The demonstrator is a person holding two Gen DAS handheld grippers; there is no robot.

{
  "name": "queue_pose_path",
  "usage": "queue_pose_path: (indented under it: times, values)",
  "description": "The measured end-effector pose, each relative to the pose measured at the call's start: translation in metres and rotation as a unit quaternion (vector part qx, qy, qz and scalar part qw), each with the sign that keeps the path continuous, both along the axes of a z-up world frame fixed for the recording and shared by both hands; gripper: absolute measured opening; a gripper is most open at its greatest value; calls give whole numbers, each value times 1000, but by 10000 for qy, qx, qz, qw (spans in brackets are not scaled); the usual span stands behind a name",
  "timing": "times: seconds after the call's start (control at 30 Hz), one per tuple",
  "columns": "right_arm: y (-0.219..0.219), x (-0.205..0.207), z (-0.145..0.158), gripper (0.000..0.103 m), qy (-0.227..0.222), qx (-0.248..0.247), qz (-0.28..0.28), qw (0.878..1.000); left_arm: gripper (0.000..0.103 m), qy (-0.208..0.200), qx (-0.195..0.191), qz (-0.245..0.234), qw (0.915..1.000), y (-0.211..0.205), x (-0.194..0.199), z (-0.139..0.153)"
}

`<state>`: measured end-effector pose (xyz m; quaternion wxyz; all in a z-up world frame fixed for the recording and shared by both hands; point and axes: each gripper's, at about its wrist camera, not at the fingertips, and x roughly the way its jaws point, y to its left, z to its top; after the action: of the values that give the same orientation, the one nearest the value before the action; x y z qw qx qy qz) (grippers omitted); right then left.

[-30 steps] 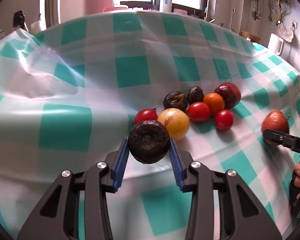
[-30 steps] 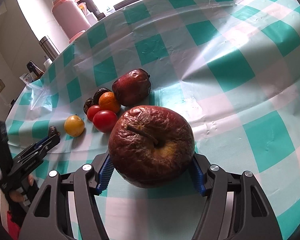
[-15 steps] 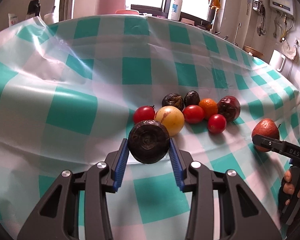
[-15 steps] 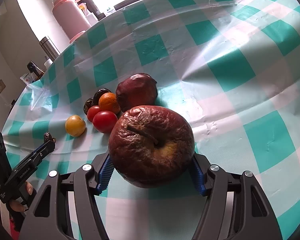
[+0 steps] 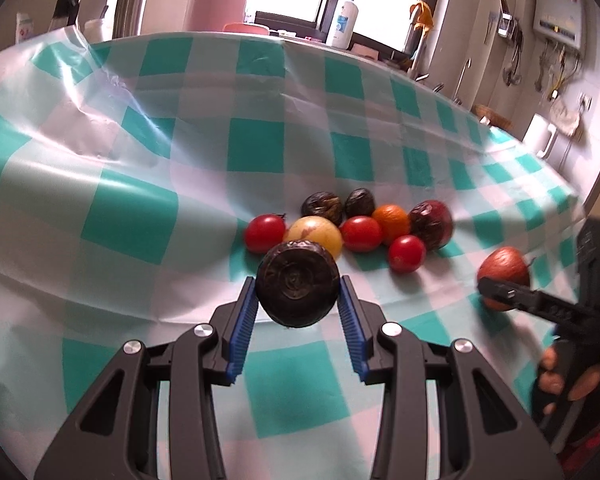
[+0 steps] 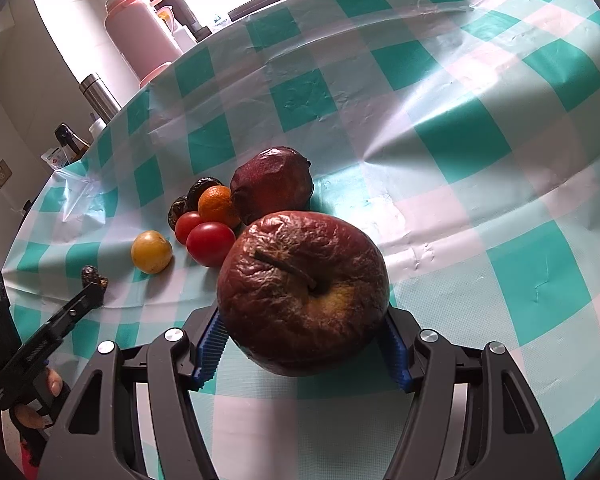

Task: Organize fruits
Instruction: 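Lift and carry the brown apple and dark plum with both tools over the white box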

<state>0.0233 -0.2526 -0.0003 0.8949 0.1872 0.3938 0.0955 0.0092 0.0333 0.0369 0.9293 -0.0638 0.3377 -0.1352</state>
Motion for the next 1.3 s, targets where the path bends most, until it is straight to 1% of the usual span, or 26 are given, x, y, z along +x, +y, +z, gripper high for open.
queue_pose_path:
  times: [0.13, 0.2, 0.27, 0.33, 0.37, 0.53, 0.6, 0.63, 0.77, 0.9, 0.97, 1.07, 1.3]
  values:
    - [0, 0, 0, 65, 1, 2, 0, 10000, 41, -272, 62, -39, 9996, -7, -19, 10]
    - [0, 0, 0, 65, 1, 5, 0, 10000, 41, -388, 1, -87, 9992, -11, -29, 16]
    - [0, 0, 0, 65, 4, 2, 1, 10000, 41, -439, -158, -167, 9988, -14, -38, 20]
    - [0, 0, 0, 65, 5, -3, 2, 10000, 41, -506, -139, -190, 9984, -22, -47, 23]
    - [0, 0, 0, 65, 8, -7, 1, 10000, 41, -521, -91, -193, 9984, -26, -51, 23]
    - [-1, -4, 3, 64, -62, -41, -66, 10000, 41, -410, -91, -235, 9988, -39, -64, 19]
    - [-1, -13, 6, 64, -181, -54, -118, 9998, 41, -387, 9, -248, 9989, -45, -71, 18]
    - [0, -21, 7, 64, -239, -29, -88, 9997, 41, -410, 128, -253, 9988, -49, -76, 18]
    - [7, -53, 7, 64, -273, -31, 120, 9996, 41, -355, 443, -276, 9980, -61, -92, 12]
    - [4, -83, 9, 64, -287, -92, 260, 9992, 41, -269, 551, -348, 9975, -73, -103, 8]
    - [-2, -98, 11, 64, -350, -146, 263, 9989, 41, -228, 615, -412, 9970, -80, -107, 7]
    - [-17, -117, 12, 64, -363, -25, 225, 9991, 41, -207, 723, -525, 9958, -94, -115, 7]
    - [-57, -163, 16, 64, -551, 15, 52, 9985, 41, -304, 973, -840, 9912, -132, -137, 9]
